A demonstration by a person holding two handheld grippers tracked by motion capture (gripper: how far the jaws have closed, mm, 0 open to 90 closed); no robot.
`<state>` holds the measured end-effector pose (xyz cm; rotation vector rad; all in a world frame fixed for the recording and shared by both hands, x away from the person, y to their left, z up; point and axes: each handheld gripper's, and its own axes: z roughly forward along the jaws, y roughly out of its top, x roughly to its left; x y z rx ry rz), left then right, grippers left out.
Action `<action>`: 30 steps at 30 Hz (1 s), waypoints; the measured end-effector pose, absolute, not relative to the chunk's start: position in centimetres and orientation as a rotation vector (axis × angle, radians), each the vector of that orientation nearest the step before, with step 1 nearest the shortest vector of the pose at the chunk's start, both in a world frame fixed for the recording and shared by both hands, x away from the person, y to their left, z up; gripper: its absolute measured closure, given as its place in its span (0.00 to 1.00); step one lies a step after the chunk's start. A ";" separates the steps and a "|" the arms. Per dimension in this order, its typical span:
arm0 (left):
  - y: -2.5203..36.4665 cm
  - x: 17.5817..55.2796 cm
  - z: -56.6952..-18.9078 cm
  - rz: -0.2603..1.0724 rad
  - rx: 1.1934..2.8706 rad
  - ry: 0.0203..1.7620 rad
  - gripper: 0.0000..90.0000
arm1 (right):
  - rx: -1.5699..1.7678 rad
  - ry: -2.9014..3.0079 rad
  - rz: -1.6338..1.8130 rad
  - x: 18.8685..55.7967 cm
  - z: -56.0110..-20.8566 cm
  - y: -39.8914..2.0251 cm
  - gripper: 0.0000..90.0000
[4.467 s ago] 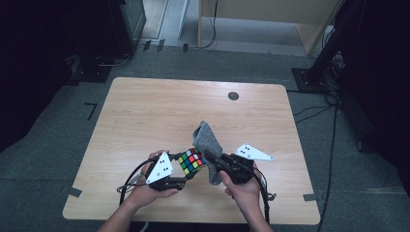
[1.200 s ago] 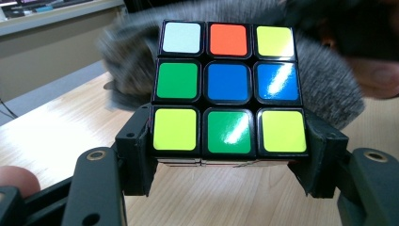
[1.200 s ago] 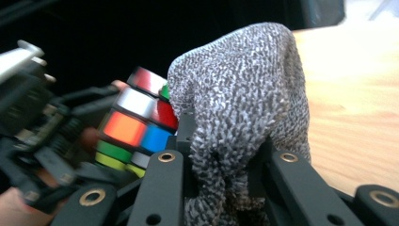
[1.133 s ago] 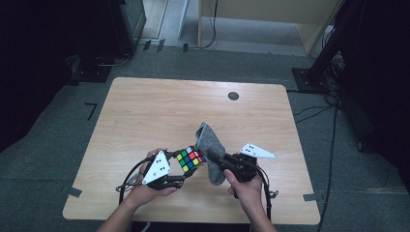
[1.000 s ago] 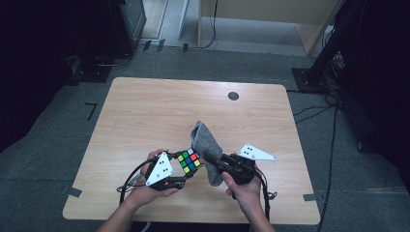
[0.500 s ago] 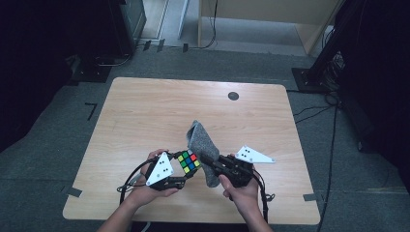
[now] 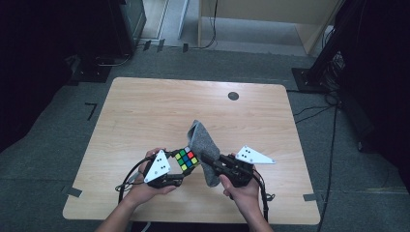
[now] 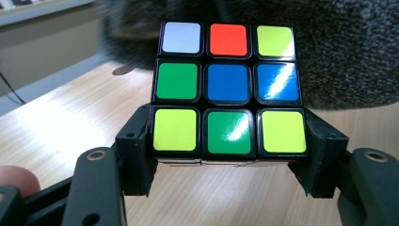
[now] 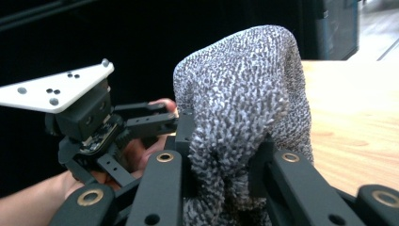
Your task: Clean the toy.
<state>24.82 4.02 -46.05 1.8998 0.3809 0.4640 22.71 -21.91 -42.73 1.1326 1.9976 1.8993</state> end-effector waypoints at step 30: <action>3.4 24.3 -46.2 0.478 1.926 0.353 0.38 | 1.203 1.996 1.798 23.3 -44.0 -22.0 0.82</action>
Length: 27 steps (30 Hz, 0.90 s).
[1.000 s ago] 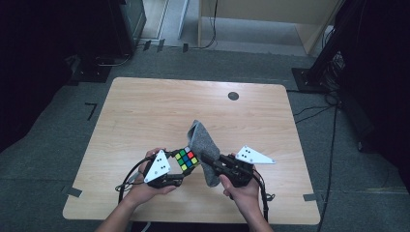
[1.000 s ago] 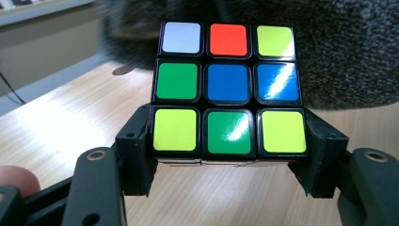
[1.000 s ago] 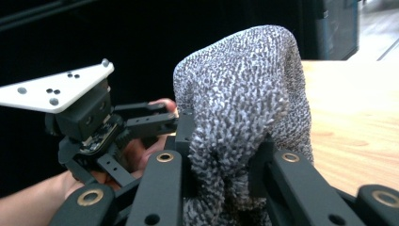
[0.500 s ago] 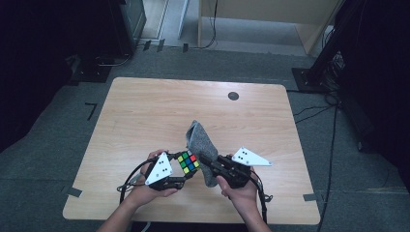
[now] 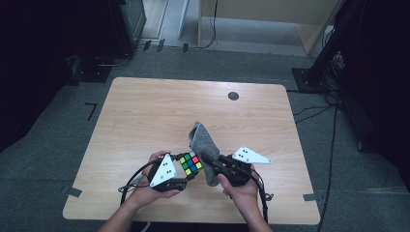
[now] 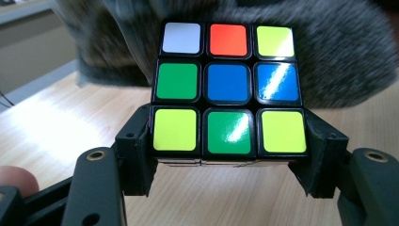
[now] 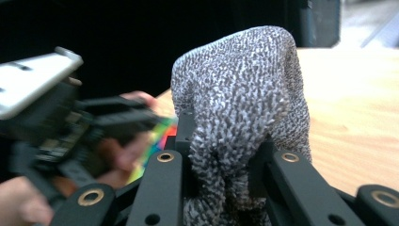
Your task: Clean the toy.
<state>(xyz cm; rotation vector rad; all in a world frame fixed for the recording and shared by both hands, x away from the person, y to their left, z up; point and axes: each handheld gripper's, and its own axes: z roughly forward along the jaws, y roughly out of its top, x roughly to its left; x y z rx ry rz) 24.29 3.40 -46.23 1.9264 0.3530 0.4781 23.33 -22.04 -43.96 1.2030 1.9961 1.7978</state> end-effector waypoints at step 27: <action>3.4 24.3 -46.2 0.472 1.932 0.359 0.38 | 1.122 1.976 1.890 22.5 -42.9 -21.6 0.82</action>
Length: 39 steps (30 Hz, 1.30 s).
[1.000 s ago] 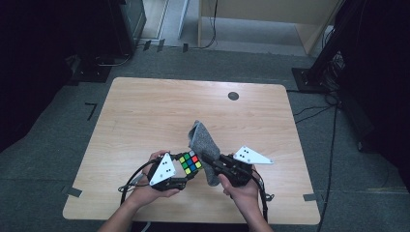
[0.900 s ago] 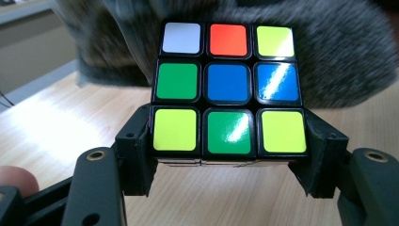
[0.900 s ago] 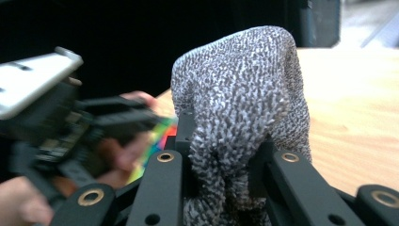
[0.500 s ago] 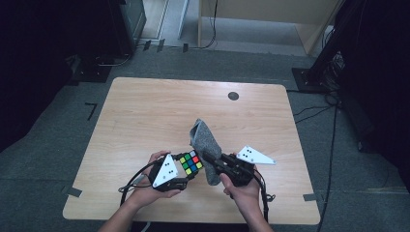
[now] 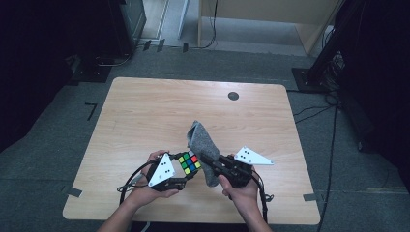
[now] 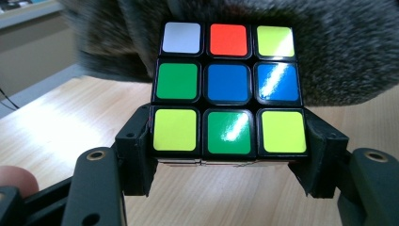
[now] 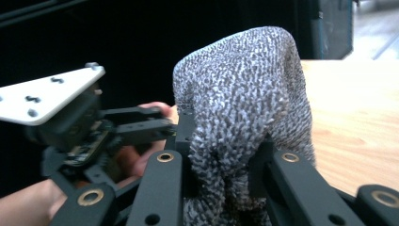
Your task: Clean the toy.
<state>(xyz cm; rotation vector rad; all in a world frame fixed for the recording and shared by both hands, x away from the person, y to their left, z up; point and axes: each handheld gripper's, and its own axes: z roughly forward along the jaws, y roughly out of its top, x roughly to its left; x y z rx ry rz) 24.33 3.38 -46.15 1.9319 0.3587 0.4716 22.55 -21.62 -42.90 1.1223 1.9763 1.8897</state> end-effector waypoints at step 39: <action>7.3 26.4 -44.8 0.215 1.646 0.539 0.38 | 0.932 2.162 1.753 23.0 -45.6 -19.9 0.84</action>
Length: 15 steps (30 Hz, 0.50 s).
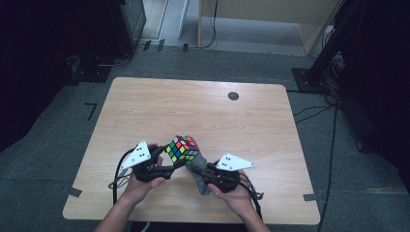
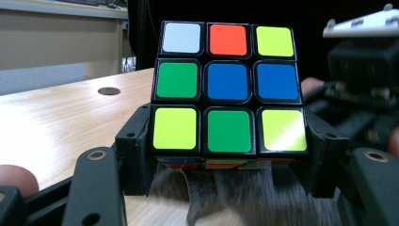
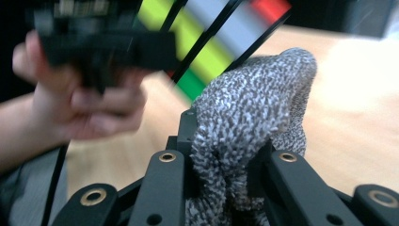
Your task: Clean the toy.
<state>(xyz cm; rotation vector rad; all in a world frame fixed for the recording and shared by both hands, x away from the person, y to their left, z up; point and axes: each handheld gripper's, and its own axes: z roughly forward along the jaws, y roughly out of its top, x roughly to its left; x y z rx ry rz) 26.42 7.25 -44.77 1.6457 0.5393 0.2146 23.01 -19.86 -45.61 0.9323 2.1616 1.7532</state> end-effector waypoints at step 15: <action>7.0 26.3 -44.8 0.219 1.665 0.540 0.38 | 0.932 2.132 1.752 23.1 -45.6 -20.3 0.83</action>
